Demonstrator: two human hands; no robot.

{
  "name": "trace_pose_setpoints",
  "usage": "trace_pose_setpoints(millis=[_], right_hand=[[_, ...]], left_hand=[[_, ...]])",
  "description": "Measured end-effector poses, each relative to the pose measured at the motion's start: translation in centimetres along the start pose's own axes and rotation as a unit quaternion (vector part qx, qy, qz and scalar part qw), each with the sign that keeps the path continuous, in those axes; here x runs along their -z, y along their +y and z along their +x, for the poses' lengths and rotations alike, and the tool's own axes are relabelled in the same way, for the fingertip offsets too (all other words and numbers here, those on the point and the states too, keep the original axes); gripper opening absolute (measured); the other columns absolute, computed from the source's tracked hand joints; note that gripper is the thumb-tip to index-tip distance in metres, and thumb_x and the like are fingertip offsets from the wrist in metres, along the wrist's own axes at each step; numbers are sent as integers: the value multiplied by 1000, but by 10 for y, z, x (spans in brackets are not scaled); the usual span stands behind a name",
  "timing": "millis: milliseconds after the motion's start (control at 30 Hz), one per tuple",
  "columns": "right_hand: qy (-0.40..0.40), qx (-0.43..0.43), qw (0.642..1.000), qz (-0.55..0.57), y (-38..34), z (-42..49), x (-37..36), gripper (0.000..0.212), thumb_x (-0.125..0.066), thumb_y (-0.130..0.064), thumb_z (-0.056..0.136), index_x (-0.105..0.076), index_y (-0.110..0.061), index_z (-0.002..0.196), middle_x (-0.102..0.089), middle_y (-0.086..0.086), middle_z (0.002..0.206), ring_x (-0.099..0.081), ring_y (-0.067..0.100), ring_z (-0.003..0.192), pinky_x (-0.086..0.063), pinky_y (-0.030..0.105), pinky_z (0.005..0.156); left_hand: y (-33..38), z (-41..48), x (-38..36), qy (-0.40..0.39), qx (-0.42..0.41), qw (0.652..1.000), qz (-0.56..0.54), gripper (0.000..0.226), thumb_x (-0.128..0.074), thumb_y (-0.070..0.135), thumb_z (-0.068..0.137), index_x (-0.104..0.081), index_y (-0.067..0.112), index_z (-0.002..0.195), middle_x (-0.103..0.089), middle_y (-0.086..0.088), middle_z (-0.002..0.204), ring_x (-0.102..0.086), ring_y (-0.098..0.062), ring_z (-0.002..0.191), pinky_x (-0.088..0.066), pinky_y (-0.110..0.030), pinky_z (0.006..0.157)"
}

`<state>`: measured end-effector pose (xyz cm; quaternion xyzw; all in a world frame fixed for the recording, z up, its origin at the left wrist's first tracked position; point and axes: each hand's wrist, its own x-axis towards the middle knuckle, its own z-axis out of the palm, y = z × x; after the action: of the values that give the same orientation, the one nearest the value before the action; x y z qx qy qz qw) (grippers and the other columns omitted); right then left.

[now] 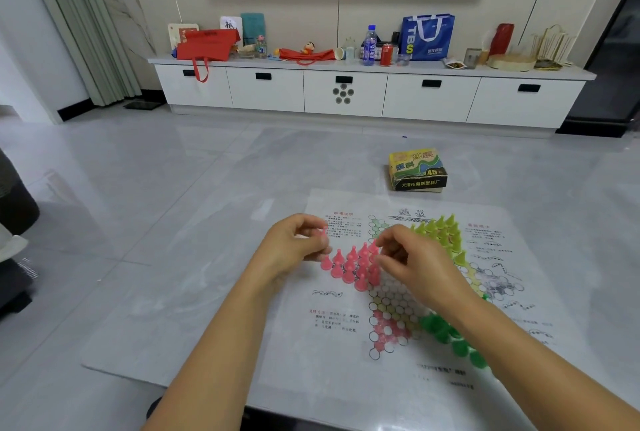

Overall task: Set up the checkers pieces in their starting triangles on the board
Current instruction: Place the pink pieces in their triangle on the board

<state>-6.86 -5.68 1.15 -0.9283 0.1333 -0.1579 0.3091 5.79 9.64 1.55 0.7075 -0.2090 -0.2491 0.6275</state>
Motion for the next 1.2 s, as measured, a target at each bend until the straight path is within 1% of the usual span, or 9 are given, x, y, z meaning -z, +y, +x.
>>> trace_pose_setpoints(millis=[100, 300, 500, 700, 833, 933, 1033, 1100, 1200], right_hand=[[22, -5, 996, 86, -11, 2, 1, 10, -65, -20, 83, -61, -24, 91, -58, -16, 74, -55, -7, 66, -43, 6, 62], [-8, -9, 985, 173, -22, 0, 2, 3, -66, -11, 81, -65, -14, 80, -65, -7, 60, -60, -2, 49, -46, 10, 52], [-35, 9, 981, 189, -21, -4, 1, 4, -63, -5, 83, -64, -7, 86, -68, -5, 60, -65, 5, 54, -49, 12, 56], [-33, 11, 985, 167, -18, -4, 1, 3, -63, -10, 83, -64, -13, 83, -67, -6, 63, -62, 0, 55, -47, 10, 56], [12, -32, 991, 129, -7, -2, 10, 5, -66, -17, 81, -64, -21, 80, -62, -10, 72, -56, -1, 62, -47, 12, 61], [7, -44, 995, 92, -2, -5, 15, 14, -65, -18, 82, -58, -29, 76, -60, -12, 74, -55, 1, 69, -45, 11, 63], [-38, -41, 998, 28, -1, -9, 13, 11, -63, -18, 83, -59, -26, 77, -61, -12, 76, -56, 1, 70, -45, 8, 62], [-68, -45, 996, -18, 0, -12, 8, 5, -62, -21, 84, -60, -23, 80, -64, -10, 81, -59, 6, 76, -49, 17, 71], [-93, -31, 992, -83, 0, -16, 1, 9, -61, -27, 84, -62, -18, 88, -65, -6, 90, -59, 12, 83, -51, 30, 78]], left_hand=[[10, -11, -13, -55, -32, 998, 18, 24, -62, -7, 77, -55, 11, 91, -57, -3, 82, -63, -15, 62, -50, -21, 61], [8, -13, -23, -117, -82, 988, 58, 32, -69, -7, 72, -54, 17, 89, -59, -2, 79, -60, -17, 61, -50, -34, 64], [4, -13, -25, -129, -89, 983, 95, 33, -68, -9, 71, -54, 13, 93, -57, 1, 74, -60, -8, 52, -50, -17, 56], [5, -12, -24, -134, -86, 984, 79, 36, -70, -3, 73, -54, 19, 95, -59, 3, 79, -59, -7, 52, -48, -17, 53], [2, -1, -5, 14, -78, 994, 82, 21, -68, 7, 77, -56, 17, 90, -60, 2, 77, -59, -5, 50, -40, -13, 43], [-11, 10, 8, 117, -61, 984, 117, 11, -66, 9, 79, -57, 14, 85, -55, 4, 71, -57, -10, 56, -38, -9, 45], [-24, 19, 11, 151, -68, 962, 216, 8, -61, 9, 81, -58, 16, 84, -54, 4, 78, -54, -20, 72, -39, -20, 61], [-31, 25, 12, 156, -65, 935, 312, 13, -57, 9, 83, -59, 16, 94, -54, -2, 96, -56, -24, 87, -39, -25, 72], [-37, 32, 17, 164, -46, 914, 369, 24, -51, 9, 84, -58, 12, 107, -53, -10, 115, -55, -26, 100, -40, -30, 81]])
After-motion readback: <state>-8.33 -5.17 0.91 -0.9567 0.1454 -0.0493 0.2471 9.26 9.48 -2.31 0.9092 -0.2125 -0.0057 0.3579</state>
